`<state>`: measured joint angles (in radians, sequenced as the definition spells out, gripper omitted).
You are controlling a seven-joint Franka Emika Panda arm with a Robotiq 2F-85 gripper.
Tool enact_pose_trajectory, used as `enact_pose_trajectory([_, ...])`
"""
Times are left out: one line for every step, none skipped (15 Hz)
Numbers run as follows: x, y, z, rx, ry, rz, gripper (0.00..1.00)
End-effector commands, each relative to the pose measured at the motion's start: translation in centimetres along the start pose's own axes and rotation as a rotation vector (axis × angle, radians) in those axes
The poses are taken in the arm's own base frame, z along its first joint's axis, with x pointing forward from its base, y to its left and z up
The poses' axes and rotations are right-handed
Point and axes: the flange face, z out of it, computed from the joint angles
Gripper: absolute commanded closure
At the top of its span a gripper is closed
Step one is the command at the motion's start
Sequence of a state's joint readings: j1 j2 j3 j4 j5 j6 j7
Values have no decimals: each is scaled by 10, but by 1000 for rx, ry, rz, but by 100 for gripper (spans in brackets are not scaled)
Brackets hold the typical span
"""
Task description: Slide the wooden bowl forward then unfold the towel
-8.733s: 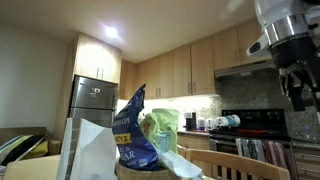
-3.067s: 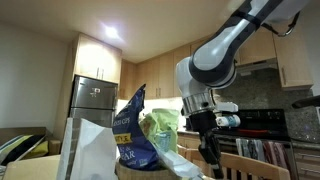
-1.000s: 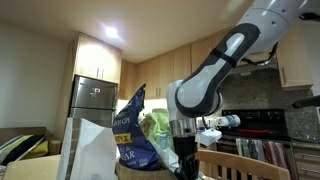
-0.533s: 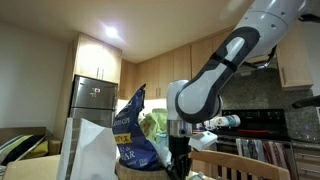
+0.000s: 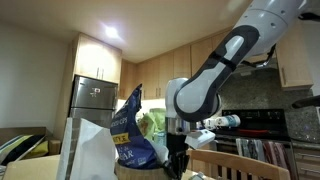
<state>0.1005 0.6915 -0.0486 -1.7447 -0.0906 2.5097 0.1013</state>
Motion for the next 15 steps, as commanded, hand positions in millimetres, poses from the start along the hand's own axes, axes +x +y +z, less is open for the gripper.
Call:
enact_pose_trajectory([15, -2, -11, -11, 30, 33, 100])
enact_pose_trajectory([17, -2, -12, -7, 27, 34, 100])
enact_pose_trajectory([18, -3, -12, -6, 25, 34, 100])
enact_pose_trajectory([19, -3, -12, -9, 23, 32, 100])
enact_pose_trajectory([19, -3, -11, -11, 22, 31, 100])
enact_pose_trajectory([19, -3, -10, -11, 15, 30, 100])
enact_pose_trajectory([19, -2, -8, -14, 11, 29, 100])
enact_pose_trajectory([19, -2, -6, -15, 3, 30, 100])
enact_pose_trajectory([19, -2, -3, -15, -5, 29, 100])
enact_pose_trajectory([19, -1, 0, -19, -4, 31, 100])
enact_pose_trajectory([21, -2, 2, -24, -1, 36, 100])
enact_pose_trajectory([23, -2, 4, -23, -1, 36, 100])
enact_pose_trajectory([26, -3, 6, -26, 4, 40, 100])
enact_pose_trajectory([28, -4, 8, -24, 2, 46, 100])
enact_pose_trajectory([30, -6, 8, -17, -9, 48, 100])
